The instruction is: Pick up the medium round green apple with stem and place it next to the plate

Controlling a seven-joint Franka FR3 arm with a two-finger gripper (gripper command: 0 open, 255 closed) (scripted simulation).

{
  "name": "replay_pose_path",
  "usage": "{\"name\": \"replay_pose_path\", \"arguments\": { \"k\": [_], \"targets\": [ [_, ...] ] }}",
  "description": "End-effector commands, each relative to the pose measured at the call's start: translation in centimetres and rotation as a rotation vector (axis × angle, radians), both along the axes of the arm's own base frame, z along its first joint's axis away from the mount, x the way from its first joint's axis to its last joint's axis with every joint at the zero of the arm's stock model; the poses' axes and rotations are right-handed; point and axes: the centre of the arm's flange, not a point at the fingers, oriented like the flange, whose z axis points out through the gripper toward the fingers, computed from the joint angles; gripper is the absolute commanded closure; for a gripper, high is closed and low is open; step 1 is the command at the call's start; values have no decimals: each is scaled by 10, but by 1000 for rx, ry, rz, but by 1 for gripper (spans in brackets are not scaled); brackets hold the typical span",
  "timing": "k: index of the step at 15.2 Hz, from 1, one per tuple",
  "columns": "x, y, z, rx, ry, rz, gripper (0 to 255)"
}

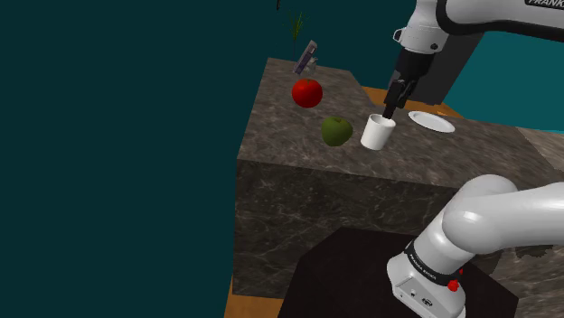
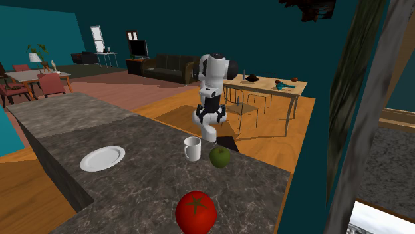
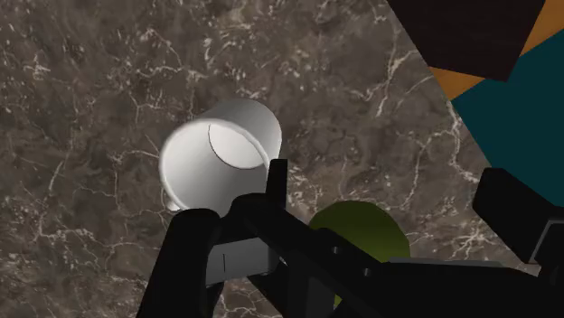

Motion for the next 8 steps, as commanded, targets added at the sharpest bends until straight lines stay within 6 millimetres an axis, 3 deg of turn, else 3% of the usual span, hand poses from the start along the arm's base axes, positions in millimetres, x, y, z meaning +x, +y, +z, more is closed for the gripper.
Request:
{"name": "replay_pose_path", "arguments": {
  "k": [1,8],
  "targets": [
    [0,0,0,0,0,0,0],
    [69,-17,-23,111,-106,591,0]
  ]
}}
